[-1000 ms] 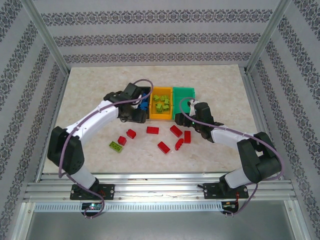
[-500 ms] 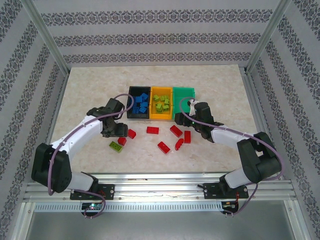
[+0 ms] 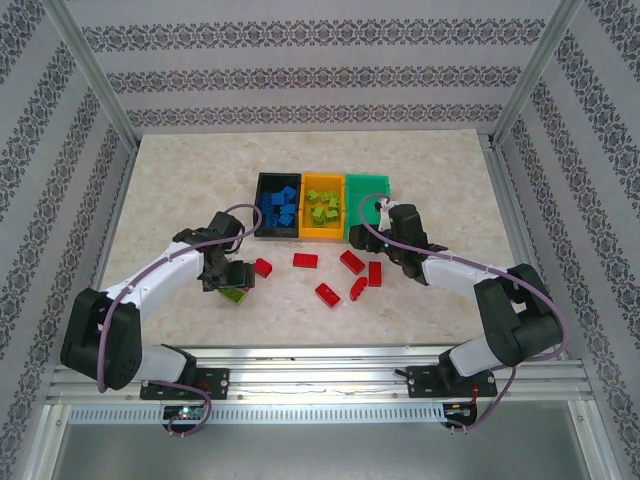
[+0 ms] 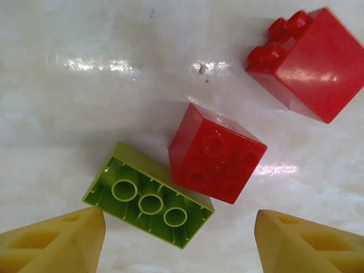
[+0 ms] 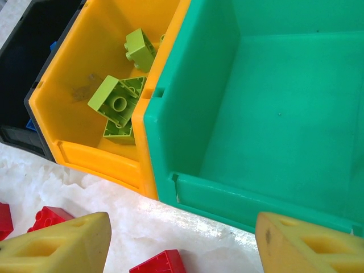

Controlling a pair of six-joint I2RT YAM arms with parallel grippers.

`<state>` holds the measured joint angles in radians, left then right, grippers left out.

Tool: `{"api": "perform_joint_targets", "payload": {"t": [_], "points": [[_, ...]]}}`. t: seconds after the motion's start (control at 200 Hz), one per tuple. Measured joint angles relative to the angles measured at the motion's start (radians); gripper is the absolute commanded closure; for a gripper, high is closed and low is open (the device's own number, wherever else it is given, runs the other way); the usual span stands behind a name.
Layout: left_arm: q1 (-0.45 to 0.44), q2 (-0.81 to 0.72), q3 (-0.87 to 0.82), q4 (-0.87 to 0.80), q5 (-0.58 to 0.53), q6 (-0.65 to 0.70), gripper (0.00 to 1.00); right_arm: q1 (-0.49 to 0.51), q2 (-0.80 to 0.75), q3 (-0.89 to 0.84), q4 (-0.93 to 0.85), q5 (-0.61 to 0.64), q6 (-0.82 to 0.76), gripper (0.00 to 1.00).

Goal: Sort the legos into containers by color
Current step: Move the lego to the bottom-center of the table.

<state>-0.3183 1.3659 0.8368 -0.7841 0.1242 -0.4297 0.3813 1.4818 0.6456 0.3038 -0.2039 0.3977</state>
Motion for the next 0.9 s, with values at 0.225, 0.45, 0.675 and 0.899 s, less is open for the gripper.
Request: {"api": "perform_joint_targets", "payload": {"t": [0.225, 0.45, 0.675, 0.899], "points": [[0.0, 0.0, -0.033, 0.011, -0.005, -0.01, 0.2, 0.0, 0.0, 0.0, 0.0, -0.001, 0.0, 0.32], [0.0, 0.012, -0.032, 0.011, -0.025, -0.008, 0.16, 0.0, 0.0, 0.0, 0.0, -0.001, 0.0, 0.32], [0.0, 0.082, -0.019, 0.011, -0.031, 0.006, 0.16, 0.0, 0.0, 0.0, 0.0, -0.001, 0.0, 0.32], [0.0, 0.131, -0.011, 0.011, -0.035, 0.022, 0.16, 0.0, 0.0, 0.0, 0.0, -0.001, 0.0, 0.32]]}}
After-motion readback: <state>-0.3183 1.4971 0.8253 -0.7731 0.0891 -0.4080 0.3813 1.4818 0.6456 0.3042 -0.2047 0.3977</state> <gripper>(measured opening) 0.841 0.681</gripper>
